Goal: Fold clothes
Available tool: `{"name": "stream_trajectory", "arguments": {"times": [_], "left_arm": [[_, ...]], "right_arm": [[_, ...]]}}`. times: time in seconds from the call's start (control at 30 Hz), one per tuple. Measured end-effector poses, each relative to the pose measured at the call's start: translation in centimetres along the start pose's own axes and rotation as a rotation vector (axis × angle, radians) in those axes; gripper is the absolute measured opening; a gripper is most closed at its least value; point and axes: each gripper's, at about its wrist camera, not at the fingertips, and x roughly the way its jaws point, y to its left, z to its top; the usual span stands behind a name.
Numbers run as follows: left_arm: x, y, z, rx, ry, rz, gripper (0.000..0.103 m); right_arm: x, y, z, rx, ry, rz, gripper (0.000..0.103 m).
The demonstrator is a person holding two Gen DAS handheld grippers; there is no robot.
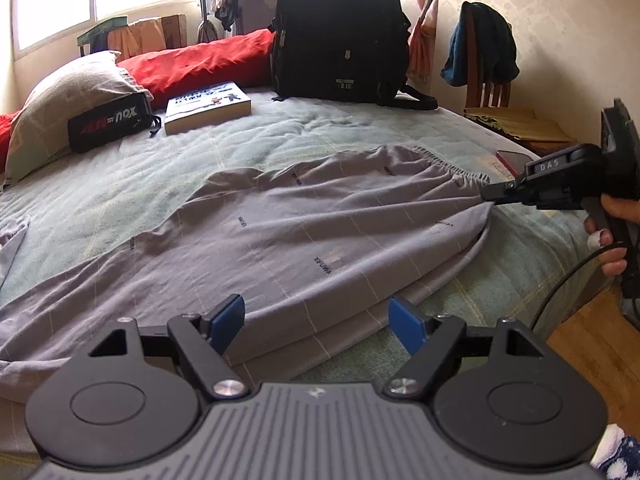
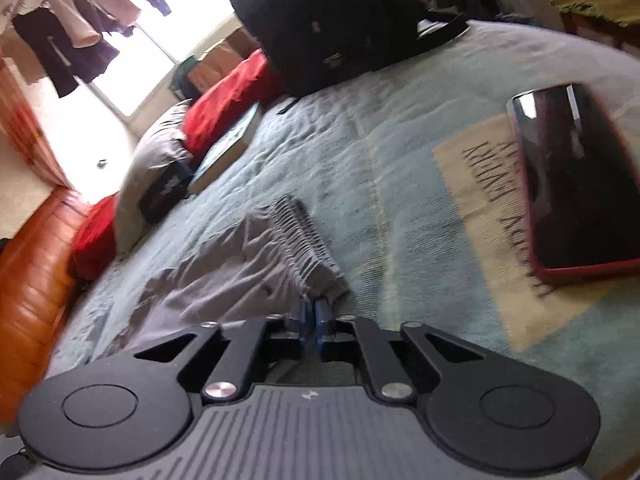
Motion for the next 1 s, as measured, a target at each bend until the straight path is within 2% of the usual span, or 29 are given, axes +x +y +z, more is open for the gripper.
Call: {"name": "stream_trajectory", "arguments": {"times": [0.1, 0.13, 0.27, 0.37, 0.47, 0.67, 0.77, 0.83, 0.9, 1.0], "left_arm": [[-0.1, 0.3, -0.1, -0.012, 0.004, 0.010, 0.080], [-0.1, 0.4, -0.2, -0.018, 0.007, 0.013, 0.080], [0.4, 0.3, -0.5, -0.018, 0.037, 0.013, 0.081], [0.6, 0.7, -1.1, -0.038, 0.062, 0.019, 0.081], [-0.4, 2.2, -1.6, -0.083, 0.052, 0.006, 0.081], [-3.3, 7.1, -2.6, -0.187, 0.041, 0.051, 0.077], [-4.6, 9.0, -3.0, -0.163, 0.060, 0.107, 0.076], [-5.1, 9.5, -3.5, -0.092, 0.087, 0.146, 0.076], [-5.5, 9.3, -4.0, -0.014, 0.112, 0.164, 0.076], [-5.6, 8.9, -4.3, 0.061, 0.114, 0.144, 0.078]], "right_arm": [[-1.8, 1.7, -0.5, -0.090, -0.043, -0.058, 0.019], [-2.3, 2.5, -0.7, -0.122, -0.059, -0.062, 0.023], [-3.1, 6.0, -1.7, -0.258, -0.086, -0.016, 0.051], [-1.9, 8.5, -2.8, -0.335, -0.035, 0.063, 0.054], [-0.5, 10.1, -4.2, -0.370, 0.042, 0.148, 0.055], [1.5, 13.3, -7.0, -0.544, 0.117, 0.144, 0.055], [1.6, 15.4, -7.9, -0.698, 0.120, 0.131, 0.055], [1.7, 16.9, -8.5, -0.808, 0.122, 0.130, 0.055], [1.9, 18.5, -9.3, -0.898, 0.143, 0.168, 0.055], [2.9, 20.6, -10.4, -0.968, 0.217, 0.291, 0.055]]}}
